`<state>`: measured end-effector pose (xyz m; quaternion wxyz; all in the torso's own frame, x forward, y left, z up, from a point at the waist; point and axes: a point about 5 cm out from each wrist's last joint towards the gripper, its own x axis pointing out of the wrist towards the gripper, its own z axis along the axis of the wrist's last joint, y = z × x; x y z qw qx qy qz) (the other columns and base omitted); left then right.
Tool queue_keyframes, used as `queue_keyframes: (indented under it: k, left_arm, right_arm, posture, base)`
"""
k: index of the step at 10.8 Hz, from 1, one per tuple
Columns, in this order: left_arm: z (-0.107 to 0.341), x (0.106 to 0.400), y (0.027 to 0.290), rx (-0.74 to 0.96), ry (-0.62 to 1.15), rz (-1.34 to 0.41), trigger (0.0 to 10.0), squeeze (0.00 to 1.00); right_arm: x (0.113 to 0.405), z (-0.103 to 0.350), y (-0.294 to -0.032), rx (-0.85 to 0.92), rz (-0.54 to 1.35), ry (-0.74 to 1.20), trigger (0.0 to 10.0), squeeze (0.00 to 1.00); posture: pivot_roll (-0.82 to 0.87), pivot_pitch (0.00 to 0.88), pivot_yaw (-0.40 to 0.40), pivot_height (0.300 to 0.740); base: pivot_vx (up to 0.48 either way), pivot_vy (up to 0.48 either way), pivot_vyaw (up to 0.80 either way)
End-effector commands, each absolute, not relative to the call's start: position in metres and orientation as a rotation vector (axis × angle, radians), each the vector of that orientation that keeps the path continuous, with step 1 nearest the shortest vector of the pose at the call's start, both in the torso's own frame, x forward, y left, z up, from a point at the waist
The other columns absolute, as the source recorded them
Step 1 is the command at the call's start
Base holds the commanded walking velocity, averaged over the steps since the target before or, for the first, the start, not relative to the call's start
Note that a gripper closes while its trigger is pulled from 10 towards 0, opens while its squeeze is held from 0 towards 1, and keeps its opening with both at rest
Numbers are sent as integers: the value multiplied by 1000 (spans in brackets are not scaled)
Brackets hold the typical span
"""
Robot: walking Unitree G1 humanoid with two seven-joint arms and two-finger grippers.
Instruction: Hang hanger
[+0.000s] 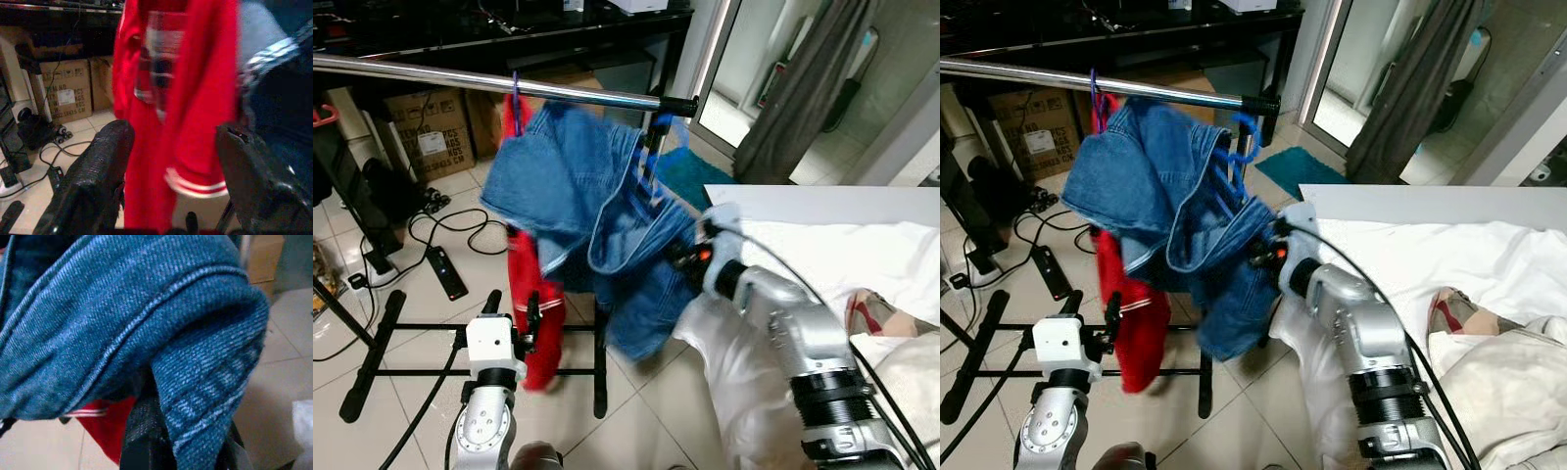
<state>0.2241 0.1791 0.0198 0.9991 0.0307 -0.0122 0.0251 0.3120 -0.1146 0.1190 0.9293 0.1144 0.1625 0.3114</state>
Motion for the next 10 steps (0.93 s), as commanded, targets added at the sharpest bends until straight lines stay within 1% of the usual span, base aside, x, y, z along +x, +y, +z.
queue_keyframes:
  k: [1,2,3,4,5,6,7,8,10]
  left_arm:
    - [18,224,174,59,-16,26,10000,0]
    - [17,224,174,57,-14,24,10000,0]
    - [17,225,173,55,-12,23,10000,0]
    - [16,224,173,55,-10,19,10000,0]
    - [16,224,172,55,-7,16,10000,0]
    - [15,225,172,55,-5,15,10000,0]
    - [15,225,171,53,-2,15,10000,0]
    - [15,225,171,53,0,13,10000,0]
    - [15,225,171,54,1,12,10000,0]
  right_arm:
    - [313,125,-125,285,606,303,10000,0]
    - [313,125,-133,337,564,301,10000,0]
    - [312,123,-136,291,540,322,10000,0]
    - [311,121,-135,155,544,351,10000,0]
    - [312,123,-135,59,528,362,10000,0]
    - [314,125,-136,47,505,359,10000,0]
    - [319,140,-128,-90,503,306,10000,0]
    - [318,152,-112,-187,554,269,10000,0]
    - [318,164,-96,-228,588,245,10000,0]
  posture:
    - [188,29,-120,710]
    - [187,27,-120,710]
    - [187,27,-120,710]
    - [187,27,-120,710]
    - [187,27,-120,710]
    - [181,24,-121,710]
    - [183,23,-122,710]
    - [186,22,-122,710]
    - [193,21,-125,710]
  base:
    - [0,0,0]
    - [0,0,0]
    - [0,0,0]
    - [0,0,0]
    - [0,0,0]
    - [0,0,0]
    - [0,0,0]
    - [0,0,0]
    - [0,0,0]
